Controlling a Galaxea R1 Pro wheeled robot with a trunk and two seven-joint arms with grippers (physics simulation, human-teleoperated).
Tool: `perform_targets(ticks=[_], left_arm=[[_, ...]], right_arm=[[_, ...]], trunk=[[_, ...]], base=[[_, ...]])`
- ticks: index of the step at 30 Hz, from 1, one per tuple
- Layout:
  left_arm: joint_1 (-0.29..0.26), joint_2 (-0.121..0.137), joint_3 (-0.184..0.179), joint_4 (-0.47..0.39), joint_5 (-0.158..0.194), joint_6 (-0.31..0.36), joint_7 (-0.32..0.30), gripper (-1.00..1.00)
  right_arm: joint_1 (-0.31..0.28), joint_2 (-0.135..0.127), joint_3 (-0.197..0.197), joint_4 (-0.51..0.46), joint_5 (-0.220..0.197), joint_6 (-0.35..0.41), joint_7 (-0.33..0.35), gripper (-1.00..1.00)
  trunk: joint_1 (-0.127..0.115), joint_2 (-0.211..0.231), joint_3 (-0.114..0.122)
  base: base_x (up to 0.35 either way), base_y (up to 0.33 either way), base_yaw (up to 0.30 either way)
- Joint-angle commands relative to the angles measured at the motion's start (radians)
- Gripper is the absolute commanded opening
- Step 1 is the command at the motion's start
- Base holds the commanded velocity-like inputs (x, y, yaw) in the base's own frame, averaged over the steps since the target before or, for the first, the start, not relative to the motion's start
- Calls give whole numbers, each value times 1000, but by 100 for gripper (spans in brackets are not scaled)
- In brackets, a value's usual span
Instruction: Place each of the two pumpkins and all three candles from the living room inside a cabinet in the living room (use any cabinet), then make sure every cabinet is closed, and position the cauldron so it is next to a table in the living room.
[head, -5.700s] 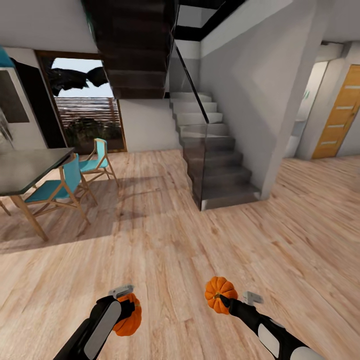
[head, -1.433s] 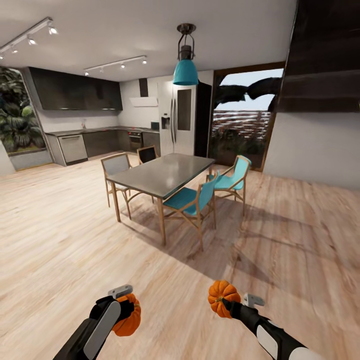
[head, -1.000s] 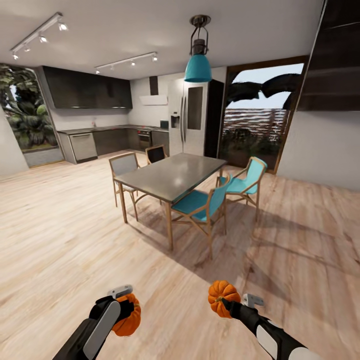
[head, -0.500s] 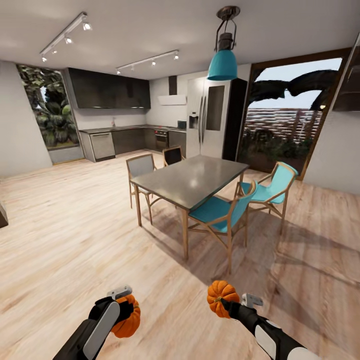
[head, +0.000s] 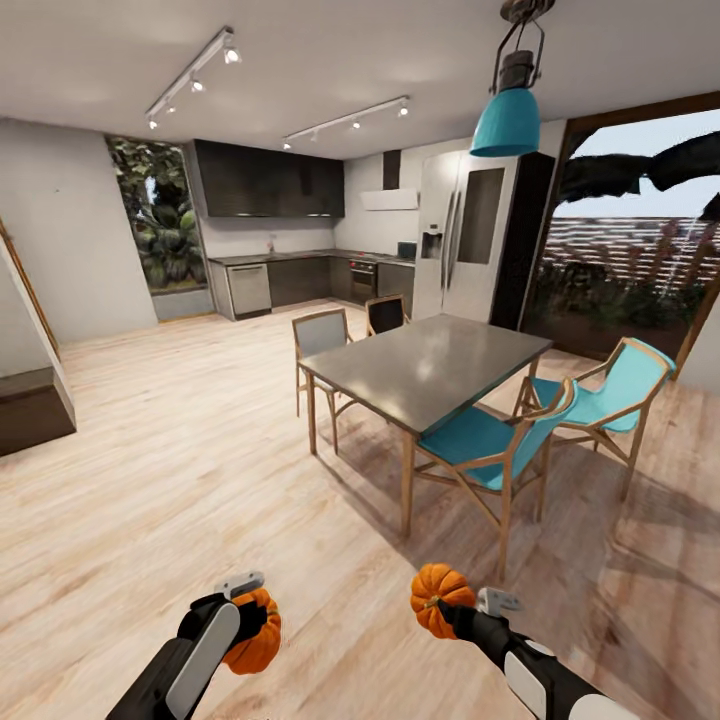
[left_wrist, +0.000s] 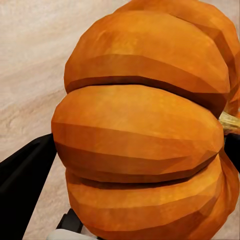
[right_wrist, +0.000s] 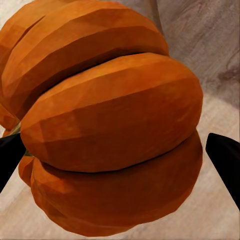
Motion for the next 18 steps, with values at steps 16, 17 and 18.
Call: perform_targets(ticks=[16,17,18], left_arm=[[-1,3,-2,-1,9,-2,11,-100],[-1,3,-2,0,9,-2,11,-100],[-1,4,-2,0,9,-2,11,-100]], right_arm=[[-1,1,6,0,-11,-4,2,-100],[-1,1,6,0,-11,-4,2,-100],[-1,1,6,0,-11,-4,2,-100]], trunk=[[0,-1,-1],[0,-1,-1],[0,-1,-1]], base=[[277,31,290],[315,176,290],[308,193,290]])
